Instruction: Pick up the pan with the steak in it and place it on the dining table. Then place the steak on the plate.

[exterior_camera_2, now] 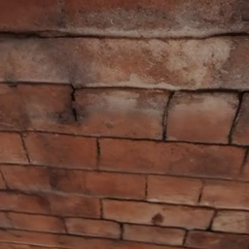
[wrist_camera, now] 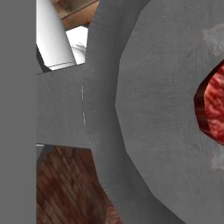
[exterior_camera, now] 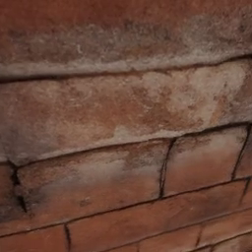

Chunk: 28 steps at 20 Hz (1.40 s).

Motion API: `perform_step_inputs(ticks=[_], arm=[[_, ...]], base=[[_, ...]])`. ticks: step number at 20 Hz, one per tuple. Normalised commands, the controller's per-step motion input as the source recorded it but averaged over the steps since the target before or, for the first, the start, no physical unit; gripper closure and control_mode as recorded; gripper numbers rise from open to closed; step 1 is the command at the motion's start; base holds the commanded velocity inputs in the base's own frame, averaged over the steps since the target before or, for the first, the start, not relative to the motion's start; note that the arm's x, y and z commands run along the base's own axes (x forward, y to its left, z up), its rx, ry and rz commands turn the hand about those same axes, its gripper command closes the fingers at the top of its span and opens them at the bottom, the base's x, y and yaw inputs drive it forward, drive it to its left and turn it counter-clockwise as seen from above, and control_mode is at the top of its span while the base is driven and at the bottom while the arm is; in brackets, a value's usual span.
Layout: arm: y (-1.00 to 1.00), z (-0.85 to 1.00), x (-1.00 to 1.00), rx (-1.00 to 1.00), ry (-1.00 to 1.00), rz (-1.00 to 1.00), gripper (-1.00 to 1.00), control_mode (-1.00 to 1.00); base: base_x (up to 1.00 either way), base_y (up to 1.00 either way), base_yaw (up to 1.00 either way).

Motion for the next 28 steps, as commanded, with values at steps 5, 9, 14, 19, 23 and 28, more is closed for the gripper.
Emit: perform_step_inputs(ticks=[5, 9, 14, 19, 23, 28], arm=[[0.0, 0.0, 0.0, 0.0, 0.0, 0.0, 1.0, 1.0], [0.0, 0.0, 0.0, 0.0, 0.0, 0.0, 1.0, 1.0], [0.0, 0.0, 0.0, 0.0, 0.0, 0.0, 1.0, 1.0], [0.0, 0.0, 0.0, 0.0, 0.0, 0.0, 1.0, 1.0], [0.0, 0.0, 0.0, 0.0, 0.0, 0.0, 1.0, 1.0], [0.0, 0.0, 0.0, 0.0, 0.0, 0.0, 1.0, 1.0]], base=[[0.0, -0.16, 0.11], [0.21, -0.12, 0.02], [0.54, -0.04, 0.0], [0.69, 0.0, 0.0], [0.7, 0.0, 0.0], [0.71, 0.0, 0.0]])
